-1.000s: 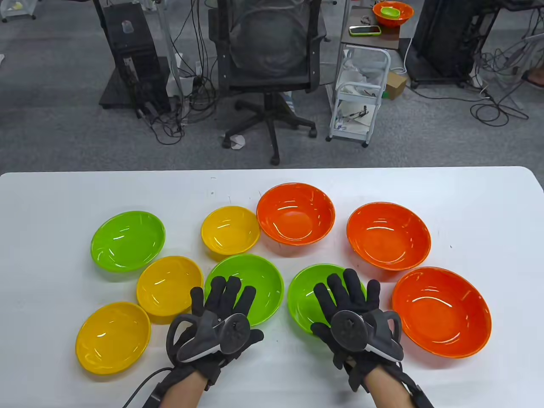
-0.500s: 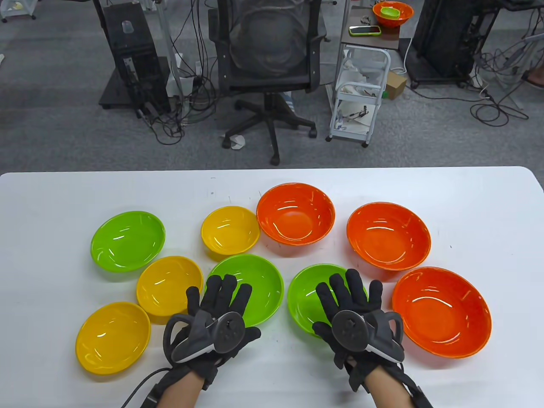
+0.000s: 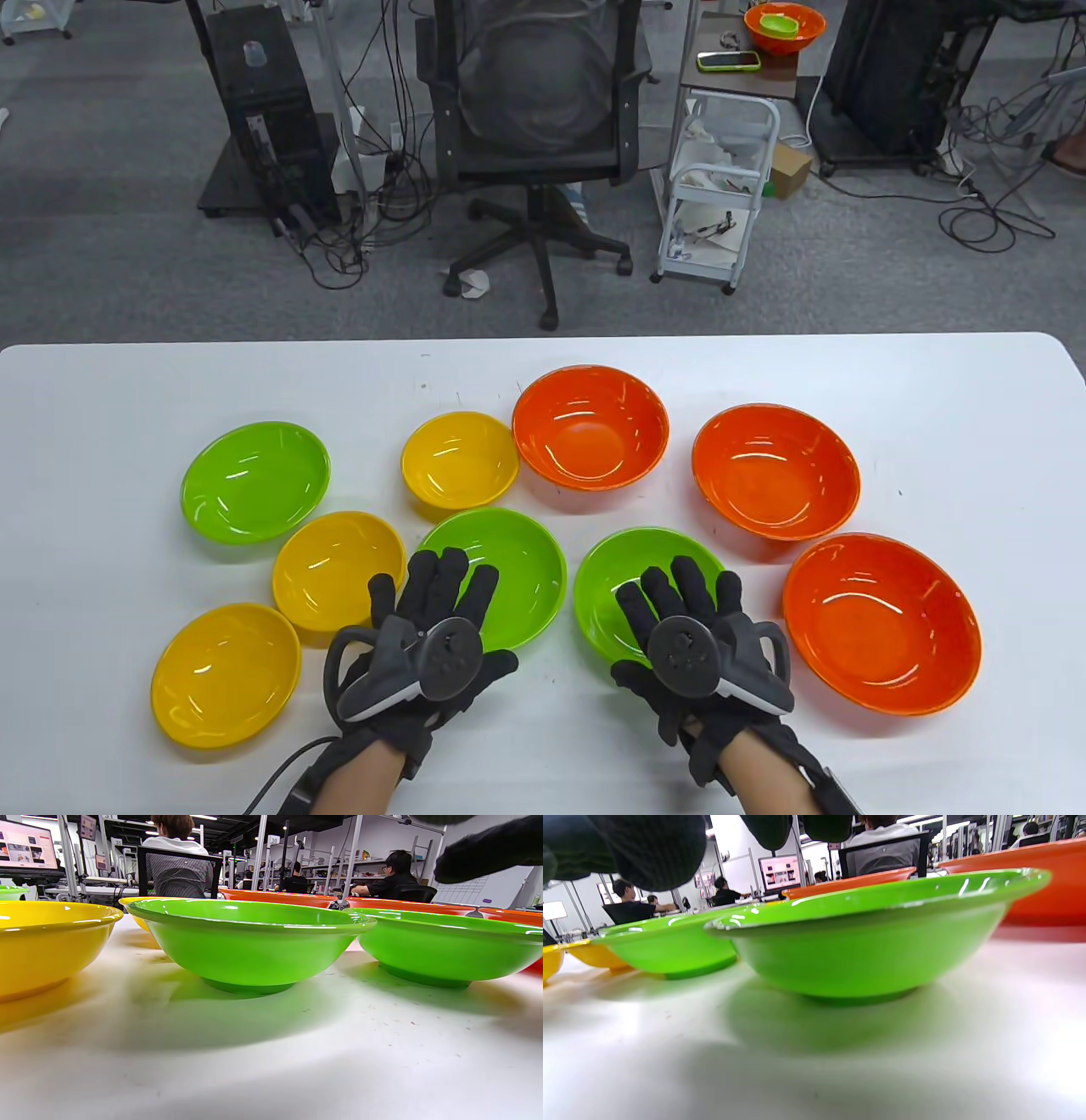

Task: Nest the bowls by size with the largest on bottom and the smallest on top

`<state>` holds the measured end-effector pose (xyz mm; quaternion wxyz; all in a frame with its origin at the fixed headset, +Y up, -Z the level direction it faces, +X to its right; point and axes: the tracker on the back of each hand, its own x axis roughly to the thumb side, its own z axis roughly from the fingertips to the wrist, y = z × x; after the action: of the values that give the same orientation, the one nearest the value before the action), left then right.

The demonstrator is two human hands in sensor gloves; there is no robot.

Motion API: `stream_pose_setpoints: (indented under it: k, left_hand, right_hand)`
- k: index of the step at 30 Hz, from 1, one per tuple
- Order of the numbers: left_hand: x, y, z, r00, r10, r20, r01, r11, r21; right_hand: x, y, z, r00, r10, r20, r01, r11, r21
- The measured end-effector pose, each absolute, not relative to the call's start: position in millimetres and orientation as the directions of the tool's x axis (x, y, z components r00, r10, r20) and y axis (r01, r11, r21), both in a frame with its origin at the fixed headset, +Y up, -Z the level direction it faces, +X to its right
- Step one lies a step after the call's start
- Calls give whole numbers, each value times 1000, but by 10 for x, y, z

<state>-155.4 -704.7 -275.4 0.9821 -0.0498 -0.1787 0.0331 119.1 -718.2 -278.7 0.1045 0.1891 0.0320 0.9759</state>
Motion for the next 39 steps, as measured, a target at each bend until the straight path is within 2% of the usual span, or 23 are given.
stream_pose_setpoints:
  k: [11,25,33,39]
  left_hand:
    - [-1533,-7070,-2754,933,89,349,-45,990,-135]
    - [-1519,-7091,-2750,928,115,354,-65,986,-151]
    - [-1527,-7093,-2752,928,121,351,-73,987,-146]
    - [-1530,-7100,-2756,928,131,349,-81,985,-154]
  right_hand:
    - [1076,-7418,-2841,-917,189,351,-97,-960,262]
    - [1078,-7560,-2917,-923,217,318,-107,-938,330]
    - [1046,-7505,-2908,-918,166,361,-70,-962,265]
    - [1049,-7354,-2869,-894,169,416,-116,-982,149]
